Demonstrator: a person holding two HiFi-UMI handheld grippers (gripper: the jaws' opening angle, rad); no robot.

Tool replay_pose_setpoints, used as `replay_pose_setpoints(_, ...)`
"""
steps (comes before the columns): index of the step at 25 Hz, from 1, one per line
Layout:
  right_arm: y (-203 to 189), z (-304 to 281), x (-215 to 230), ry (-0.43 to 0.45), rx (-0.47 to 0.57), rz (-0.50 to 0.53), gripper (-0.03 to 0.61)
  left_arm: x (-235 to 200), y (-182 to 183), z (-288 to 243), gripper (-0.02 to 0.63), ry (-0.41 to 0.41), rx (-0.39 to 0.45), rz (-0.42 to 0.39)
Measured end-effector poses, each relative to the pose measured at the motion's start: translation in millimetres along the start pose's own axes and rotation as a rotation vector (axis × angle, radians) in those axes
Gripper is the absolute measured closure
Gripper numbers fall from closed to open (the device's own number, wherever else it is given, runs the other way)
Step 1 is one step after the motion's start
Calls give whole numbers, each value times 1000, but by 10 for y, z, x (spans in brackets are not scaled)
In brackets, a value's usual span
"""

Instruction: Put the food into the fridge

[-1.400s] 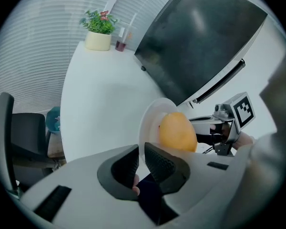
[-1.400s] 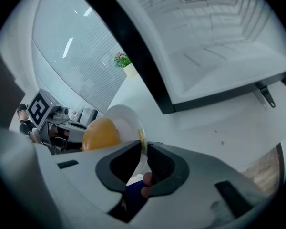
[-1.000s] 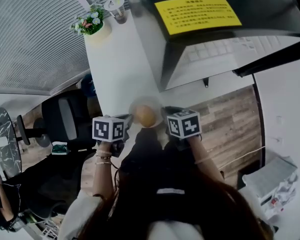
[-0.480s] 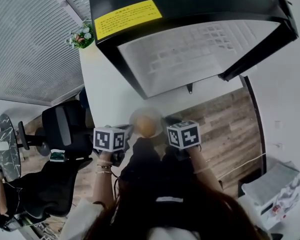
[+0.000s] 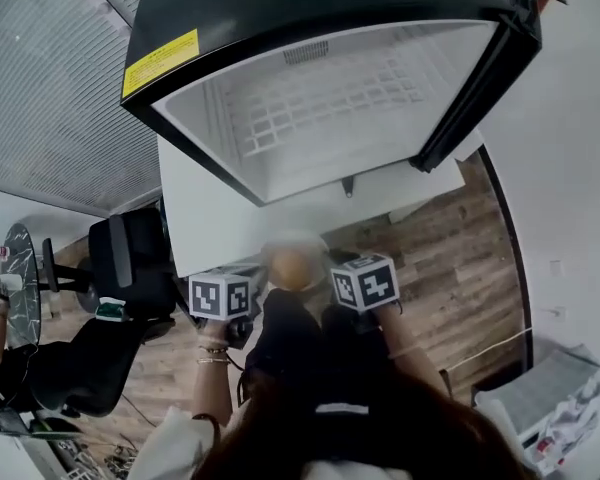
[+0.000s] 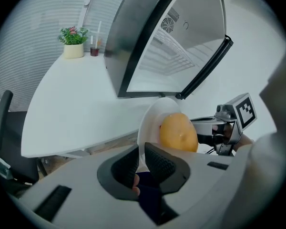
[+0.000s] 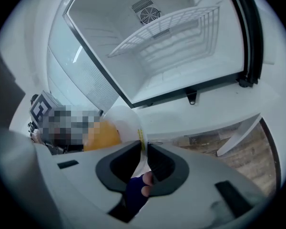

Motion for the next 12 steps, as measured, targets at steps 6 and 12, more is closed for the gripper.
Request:
replay_pose_setpoints(6,19,178,77,7,8,25,532,206,-23,18,569,14,16,25)
replay_pose_setpoints(12,133,249,102,-3,25,25,532,254,146,53,568,16,37,-3)
Point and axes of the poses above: the fingertips, and each gripper's own axes: z backward along the fingers, x to its right, y out of its top, the point moved 5 cm from there along z, backward along the fingers, and after that the axes turned 5 degrees about -z, right-handed, at the moved point
